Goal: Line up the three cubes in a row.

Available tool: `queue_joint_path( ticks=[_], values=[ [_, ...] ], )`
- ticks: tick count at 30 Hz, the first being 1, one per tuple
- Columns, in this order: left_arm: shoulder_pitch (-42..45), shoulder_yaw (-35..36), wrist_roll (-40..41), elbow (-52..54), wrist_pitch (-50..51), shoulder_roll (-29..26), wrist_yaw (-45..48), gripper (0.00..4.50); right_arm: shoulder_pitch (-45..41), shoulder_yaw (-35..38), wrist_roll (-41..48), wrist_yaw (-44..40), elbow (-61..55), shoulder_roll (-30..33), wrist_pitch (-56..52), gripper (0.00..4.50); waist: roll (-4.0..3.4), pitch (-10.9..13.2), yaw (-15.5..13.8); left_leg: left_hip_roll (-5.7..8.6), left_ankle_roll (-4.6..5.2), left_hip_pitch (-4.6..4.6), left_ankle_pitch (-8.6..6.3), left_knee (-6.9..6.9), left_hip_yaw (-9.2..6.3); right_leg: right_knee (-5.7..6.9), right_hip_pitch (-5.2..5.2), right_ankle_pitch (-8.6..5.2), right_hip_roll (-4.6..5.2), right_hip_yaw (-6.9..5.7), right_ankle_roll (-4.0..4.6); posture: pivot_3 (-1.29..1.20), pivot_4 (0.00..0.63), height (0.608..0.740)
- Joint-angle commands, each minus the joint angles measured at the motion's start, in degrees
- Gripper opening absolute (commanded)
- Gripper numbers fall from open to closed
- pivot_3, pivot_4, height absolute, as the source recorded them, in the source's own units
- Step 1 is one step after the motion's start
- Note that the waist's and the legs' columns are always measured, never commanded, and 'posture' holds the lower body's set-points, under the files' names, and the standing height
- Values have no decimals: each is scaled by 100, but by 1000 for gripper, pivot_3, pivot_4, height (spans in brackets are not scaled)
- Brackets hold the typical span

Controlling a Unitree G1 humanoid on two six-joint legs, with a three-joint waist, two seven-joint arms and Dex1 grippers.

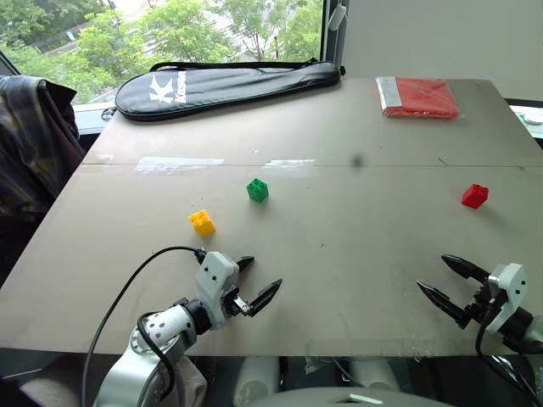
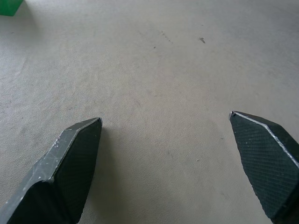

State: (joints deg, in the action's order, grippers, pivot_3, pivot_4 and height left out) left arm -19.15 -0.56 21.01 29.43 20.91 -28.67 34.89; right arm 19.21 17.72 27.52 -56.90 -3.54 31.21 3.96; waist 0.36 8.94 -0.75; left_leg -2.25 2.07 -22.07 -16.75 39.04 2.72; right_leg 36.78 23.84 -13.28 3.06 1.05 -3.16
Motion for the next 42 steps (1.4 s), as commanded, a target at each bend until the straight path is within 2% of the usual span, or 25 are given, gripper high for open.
queue_joint_path(
  ticks=[1, 10, 30, 31, 37, 42],
  values=[
    [-97, 26, -39, -81, -46, -9, 11, 4465, -147, -42, -63, -24, 25, 34, 131, 4500, 0, 0, 0, 0, 0, 0, 0, 0, 0, 0, 0, 0, 0, 0, 0, 0, 150, 708],
    [-346, 53, -4, -96, -182, -15, 75, 4465, -523, -88, -172, -127, 400, 134, 208, 4500, 1, 1, 3, 1, 0, 0, 0, 0, 2, 1, 0, 12, -1, 1, 20, 0, 150, 708],
    [-355, 21, -50, -374, -432, -43, 222, 4465, -509, -6, -102, -15, 280, 151, 75, 4500, -2, -1, 8, 3, 1, 5, 0, 0, 5, 2, -3, 9, -3, 2, 14, 0, 150, 708],
    [-319, 33, -41, -386, -434, -55, 243, 4465, -536, 28, -61, 85, 237, 120, 16, 4500, -2, -1, 7, 3, 1, 5, 0, 0, 5, 3, -3, 8, -3, 2, 13, 0, 150, 708],
    [237, 31, 126, -110, -272, -462, 724, 4465, -1057, 633, -171, 2049, -85, -325, -509, 4500, -6, 2, -4, 2, 0, 5, 1, 11, 4, 12, -2, 3, -6, 3, 3, 0, 150, 708],
    [1159, -98, 386, 254, 292, -854, 1067, 4465, -1603, 804, -452, 3411, -190, -337, -1390, 4500, 3, 7, -4, 5, 0, -11, 1, 16, 2, 13, 5, 16, -5, 2, 25, 0, 150, 708]
  ],
)
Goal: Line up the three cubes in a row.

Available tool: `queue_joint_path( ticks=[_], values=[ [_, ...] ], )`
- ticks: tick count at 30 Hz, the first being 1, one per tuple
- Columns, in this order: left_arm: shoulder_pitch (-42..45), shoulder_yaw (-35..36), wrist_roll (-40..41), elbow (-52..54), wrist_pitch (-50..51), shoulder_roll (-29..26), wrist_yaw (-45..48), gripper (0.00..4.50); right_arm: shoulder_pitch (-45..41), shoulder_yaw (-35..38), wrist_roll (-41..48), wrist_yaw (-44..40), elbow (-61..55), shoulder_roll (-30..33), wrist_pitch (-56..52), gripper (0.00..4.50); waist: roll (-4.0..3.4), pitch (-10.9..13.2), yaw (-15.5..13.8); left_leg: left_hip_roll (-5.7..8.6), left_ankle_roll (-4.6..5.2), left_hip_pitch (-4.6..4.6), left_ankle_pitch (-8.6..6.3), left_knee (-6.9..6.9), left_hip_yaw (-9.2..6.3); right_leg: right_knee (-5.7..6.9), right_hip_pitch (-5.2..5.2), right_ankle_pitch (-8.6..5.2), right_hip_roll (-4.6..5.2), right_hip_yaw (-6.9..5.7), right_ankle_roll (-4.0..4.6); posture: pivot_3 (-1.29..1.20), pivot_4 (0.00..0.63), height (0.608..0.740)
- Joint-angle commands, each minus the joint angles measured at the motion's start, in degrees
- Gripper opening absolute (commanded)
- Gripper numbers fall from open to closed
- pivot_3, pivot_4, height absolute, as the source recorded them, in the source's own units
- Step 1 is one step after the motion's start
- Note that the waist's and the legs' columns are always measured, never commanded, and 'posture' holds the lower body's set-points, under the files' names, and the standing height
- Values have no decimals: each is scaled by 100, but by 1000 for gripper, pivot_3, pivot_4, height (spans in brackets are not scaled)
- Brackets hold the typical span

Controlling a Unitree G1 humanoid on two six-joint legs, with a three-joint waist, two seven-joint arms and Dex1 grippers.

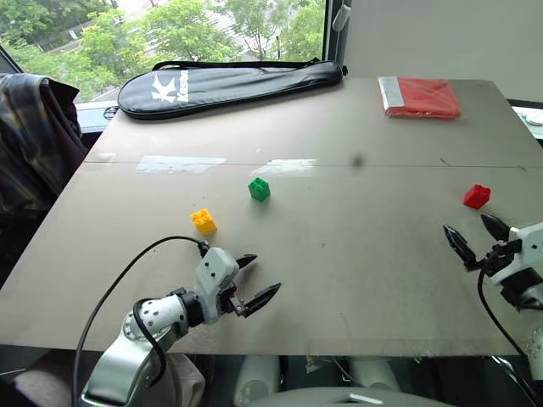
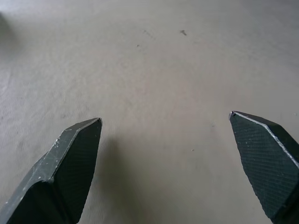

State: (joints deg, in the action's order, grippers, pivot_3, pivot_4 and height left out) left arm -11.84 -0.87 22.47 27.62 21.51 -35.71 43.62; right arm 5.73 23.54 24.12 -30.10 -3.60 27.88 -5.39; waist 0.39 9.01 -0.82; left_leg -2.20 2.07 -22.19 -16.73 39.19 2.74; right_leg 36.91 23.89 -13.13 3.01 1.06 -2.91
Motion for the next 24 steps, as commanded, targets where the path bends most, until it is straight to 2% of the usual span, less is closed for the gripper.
queue_joint_path(
  ticks=[1, 7, 12, 22, 24],
  values=[
    [569, -90, 274, 472, 316, -187, 232, 4465, -354, 247, -120, 935, -199, -25, -607, 4500, 0, 0, 8, 1, 0, -7, 0, 0, -1, 0, 4, 1, 0, -1, 1, 0, 150, 708],
    [1948, -371, 724, 601, 1034, -461, 703, 4465, -1540, 146, -394, 2174, 292, -153, -1462, 4500, -2, 1, 64, 10, 0, -22, 1, 1, -1, 0, 16, 2, -15, 1, 1, 0, 150, 708],
    [2781, -459, 907, 471, 1364, -580, 964, 4465, -2221, 82, -608, 2727, 838, -302, -1700, 4500, -1, 2, 92, 8, -1, -51, 2, 1, -3, 0, 33, 15, -26, -17, -21, 0, 150, 708],
    [3393, -593, 1057, 660, 1739, -613, 1041, 4465, -2882, -44, -834, 3186, 1362, -632, -1740, 4500, -2, 3, 163, 8, -3, -57, 3, 2, -2, -3, 36, 16, -25, -12, -25, 0, 150, 708],
    [3452, -609, 1054, 634, 1772, -615, 1055, 4500, -2937, -58, -834, 3213, 1425, -668, -1827, 3932, -2, 3, 164, 8, -5, -56, 5, 2, -1, 1, 37, 16, -26, -13, -25, 0, 150, 708]
  ],
)
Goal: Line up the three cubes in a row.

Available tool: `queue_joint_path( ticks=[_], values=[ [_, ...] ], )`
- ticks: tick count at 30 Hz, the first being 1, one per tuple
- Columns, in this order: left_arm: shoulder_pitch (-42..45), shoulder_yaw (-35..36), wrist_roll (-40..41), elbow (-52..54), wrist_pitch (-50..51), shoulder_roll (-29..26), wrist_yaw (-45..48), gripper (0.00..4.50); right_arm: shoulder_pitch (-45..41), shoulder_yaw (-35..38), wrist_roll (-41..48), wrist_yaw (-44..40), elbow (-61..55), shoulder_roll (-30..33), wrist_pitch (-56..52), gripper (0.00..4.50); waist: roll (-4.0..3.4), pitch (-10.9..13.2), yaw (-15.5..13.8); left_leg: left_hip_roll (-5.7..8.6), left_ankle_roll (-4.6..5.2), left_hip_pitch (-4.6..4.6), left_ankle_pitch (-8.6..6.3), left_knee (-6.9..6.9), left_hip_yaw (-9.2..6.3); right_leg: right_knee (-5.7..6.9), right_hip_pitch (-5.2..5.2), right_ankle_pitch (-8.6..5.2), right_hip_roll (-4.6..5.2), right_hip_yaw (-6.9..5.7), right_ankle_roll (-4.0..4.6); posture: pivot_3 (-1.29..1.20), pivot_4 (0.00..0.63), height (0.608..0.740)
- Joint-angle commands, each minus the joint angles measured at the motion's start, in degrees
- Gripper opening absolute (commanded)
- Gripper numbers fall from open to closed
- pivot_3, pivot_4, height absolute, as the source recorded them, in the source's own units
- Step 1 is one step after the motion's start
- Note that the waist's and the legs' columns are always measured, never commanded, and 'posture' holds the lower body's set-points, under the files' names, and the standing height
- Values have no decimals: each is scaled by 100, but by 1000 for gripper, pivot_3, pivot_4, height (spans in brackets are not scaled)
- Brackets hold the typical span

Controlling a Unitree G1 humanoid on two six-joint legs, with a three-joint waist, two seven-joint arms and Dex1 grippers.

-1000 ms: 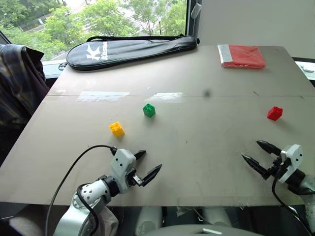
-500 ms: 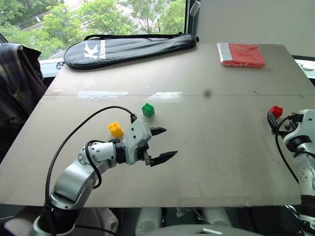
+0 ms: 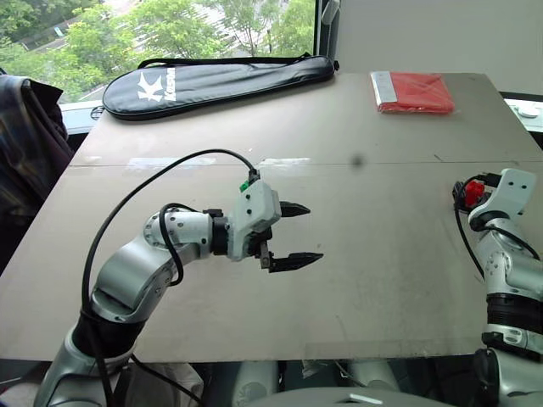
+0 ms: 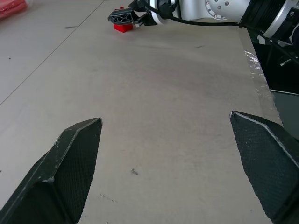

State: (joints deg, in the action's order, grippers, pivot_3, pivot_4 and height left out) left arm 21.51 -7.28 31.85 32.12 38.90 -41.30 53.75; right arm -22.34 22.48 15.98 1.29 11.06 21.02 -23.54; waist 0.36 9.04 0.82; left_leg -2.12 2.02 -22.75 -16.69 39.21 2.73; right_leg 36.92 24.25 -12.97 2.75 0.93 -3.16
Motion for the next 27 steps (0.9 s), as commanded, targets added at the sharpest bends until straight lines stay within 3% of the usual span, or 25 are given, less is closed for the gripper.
queue_joint_path(
  ticks=[1, 6, 9, 12, 22, 26, 27],
  values=[
    [140, 31, 115, 171, 47, -51, 44, 4500, -151, 31, -34, 80, -6, 15, -57, 3620, 0, 0, 0, 0, -1, 0, 1, 0, 0, 2, 0, 0, 0, 0, 0, 0, 150, 708],
    [164, 23, 96, 184, 97, -17, 9, 4500, -202, 9, -70, 94, 99, 21, -147, 1326, 0, 0, 0, 0, -3, 0, 2, 1, 0, 3, 0, 0, 1, 1, 0, 0, 150, 708],
    [140, 40, 111, 229, 134, -24, -19, 4500, -182, -15, -74, 47, 72, 38, -229, 1312, 0, 0, 0, 0, -3, 0, 2, 1, 0, 3, 0, 0, 1, 2, 0, 0, 150, 708],
    [52, 103, 147, 286, 169, -52, -28, 4500, -36, -235, -65, -505, -173, 229, -161, 1312, 0, 0, 0, 0, -3, 1, 2, 2, 0, 4, 0, 0, 0, 1, 0, 0, 150, 708],
    [-1341, 536, 84, 512, -368, -562, 297, 4500, 884, -1161, 559, -4525, -714, 1394, 1078, 1312, 0, 2, -3, -4, -2, 2, 1, 2, -7, 3, 5, 0, 0, 6, 0, 0, 150, 708],
    [-1623, 668, 42, 414, -654, -666, 433, 4500, 1038, -1378, 973, -5495, -1001, 1468, 1013, 1312, 1, 3, -13, -4, -2, 8, 1, 7, -4, 8, 2, 1, 0, 3, 1, 0, 150, 708],
    [-1695, 713, 56, 439, -681, -683, 445, 4500, 1138, -1535, 1018, -6096, -1073, 1571, 1299, 1312, 1, 3, -16, -4, -2, 9, 1, 9, -5, 11, 1, 1, 1, 4, 1, 0, 150, 708]
  ],
)
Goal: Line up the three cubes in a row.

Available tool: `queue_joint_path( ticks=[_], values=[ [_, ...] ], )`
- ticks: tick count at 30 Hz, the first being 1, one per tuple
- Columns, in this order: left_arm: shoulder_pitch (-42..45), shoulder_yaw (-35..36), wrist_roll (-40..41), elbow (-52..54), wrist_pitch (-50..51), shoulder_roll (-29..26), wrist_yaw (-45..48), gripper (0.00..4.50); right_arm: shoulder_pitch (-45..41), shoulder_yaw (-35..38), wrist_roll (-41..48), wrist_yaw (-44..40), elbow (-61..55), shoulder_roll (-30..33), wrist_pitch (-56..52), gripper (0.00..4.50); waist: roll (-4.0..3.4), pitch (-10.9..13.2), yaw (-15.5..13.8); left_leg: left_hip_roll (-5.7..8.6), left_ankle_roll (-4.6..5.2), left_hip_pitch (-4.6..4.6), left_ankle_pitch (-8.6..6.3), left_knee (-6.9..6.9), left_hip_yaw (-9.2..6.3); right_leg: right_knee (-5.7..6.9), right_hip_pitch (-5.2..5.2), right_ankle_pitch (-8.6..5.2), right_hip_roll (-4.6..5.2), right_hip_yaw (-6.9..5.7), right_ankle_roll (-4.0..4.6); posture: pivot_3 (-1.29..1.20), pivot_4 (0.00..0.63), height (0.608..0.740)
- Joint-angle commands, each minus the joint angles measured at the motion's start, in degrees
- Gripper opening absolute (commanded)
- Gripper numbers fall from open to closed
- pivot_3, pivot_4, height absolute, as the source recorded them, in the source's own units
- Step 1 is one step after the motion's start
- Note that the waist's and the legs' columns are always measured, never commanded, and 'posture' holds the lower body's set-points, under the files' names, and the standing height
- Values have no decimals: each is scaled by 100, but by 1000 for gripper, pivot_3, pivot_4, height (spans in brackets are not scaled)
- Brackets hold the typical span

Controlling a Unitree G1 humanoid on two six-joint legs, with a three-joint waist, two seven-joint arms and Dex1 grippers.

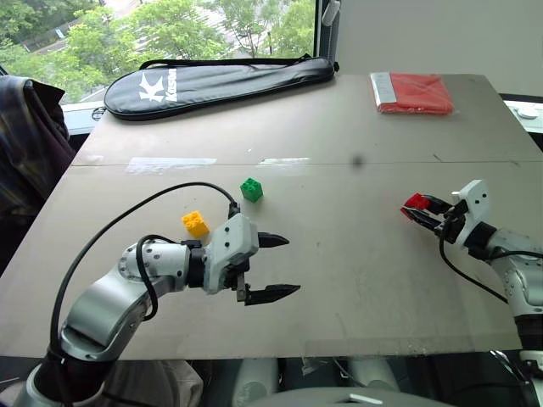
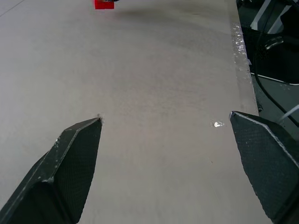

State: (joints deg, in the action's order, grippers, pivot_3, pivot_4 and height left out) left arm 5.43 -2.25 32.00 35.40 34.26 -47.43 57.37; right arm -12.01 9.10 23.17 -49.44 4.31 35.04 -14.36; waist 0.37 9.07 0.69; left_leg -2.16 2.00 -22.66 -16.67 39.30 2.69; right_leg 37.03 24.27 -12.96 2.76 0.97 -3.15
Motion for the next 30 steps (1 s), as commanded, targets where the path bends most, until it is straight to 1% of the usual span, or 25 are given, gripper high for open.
queue_joint_path(
  ticks=[1, 2, 5, 7, 9, 11, 13, 16, 19, 24, 30],
  values=[
    [-139, 238, 50, 133, -238, -84, 92, 4500, 156, -321, 289, -1479, -393, 256, 631, 1312, 0, 0, -3, 0, 0, 1, 0, 4, -1, 3, -2, 0, 0, -1, 0, 0, 150, 708],
    [-183, 257, 52, 145, -266, -99, 113, 4500, 113, -408, 336, -1992, -269, 291, 934, 1312, 0, 0, -5, 0, 0, 1, 0, 5, 0, 3, -2, 0, 0, 0, 0, 0, 150, 708],
    [-228, 262, 45, 137, -329, -120, 148, 4500, -88, -485, 499, -2882, 121, 287, 1441, 1312, 5, 3, -7, 0, 0, 2, 0, 5, -1, 2, -3, 0, 0, -1, -1, 0, 150, 708],
    [-249, 266, 30, 116, -369, -106, 157, 4500, -552, -825, 339, -3820, 695, 445, 1748, 1312, 5, 4, 0, 1, 0, 3, 0, 8, -1, 2, -4, 1, 1, 1, 0, 0, 150, 708],
    [-324, 309, 17, 125, -424, -93, 148, 4500, -1005, -1358, 344, -4269, 1168, 671, 2041, 1312, 4, 13, 14, 0, 0, 10, 0, 12, 1, 3, -6, 5, 1, 9, 4, 0, 150, 708],
    [-401, 344, 8, 154, -459, -97, 130, 4500, -1302, -1798, 510, -4306, 1451, 850, 2298, 1312, 7, 15, 13, -1, 0, 16, 0, 13, 1, 6, -8, 6, 2, 11, 8, 0, 150, 708],
    [-519, 409, 26, 198, -486, -85, 80, 4500, -1666, -2115, 731, -4306, 1749, 894, 2391, 1312, 12, 17, 5, -2, 0, 15, 0, 12, 2, 9, -8, 6, 1, 5, 8, 0, 150, 708],
    [-718, 497, 50, 245, -565, -16, 2, 4500, -2228, -2742, 699, -4306, 2416, 969, 2899, 1312, 11, 20, 8, -4, 0, 13, 1, 11, 2, 13, -5, 6, 0, -1, 7, 0, 150, 708],
    [-778, 537, 114, 254, -619, 82, -72, 4500, -2605, -3271, 698, -4306, 3022, 999, 3269, 1312, 13, 23, -6, -4, -1, 13, 1, 11, 2, 12, -5, 5, 3, 1, 9, 0, 150, 708],
    [-793, 624, 152, 236, -748, 159, -46, 4500, -3103, -3648, 594, -4306, 3961, 793, 3589, 1312, 15, 25, -7, -2, -1, 9, 1, 14, 2, 10, -6, 3, 11, 3, 14, 0, 150, 708],
    [-658, 575, 182, 210, -763, 157, -66, 4500, -3481, -3998, 545, -4306, 4549, 709, 3663, 1312, 13, 26, 1, -3, -2, 11, 2, 14, -1, 12, -5, 4, 11, 4, 14, 0, 150, 708]
  ],
)
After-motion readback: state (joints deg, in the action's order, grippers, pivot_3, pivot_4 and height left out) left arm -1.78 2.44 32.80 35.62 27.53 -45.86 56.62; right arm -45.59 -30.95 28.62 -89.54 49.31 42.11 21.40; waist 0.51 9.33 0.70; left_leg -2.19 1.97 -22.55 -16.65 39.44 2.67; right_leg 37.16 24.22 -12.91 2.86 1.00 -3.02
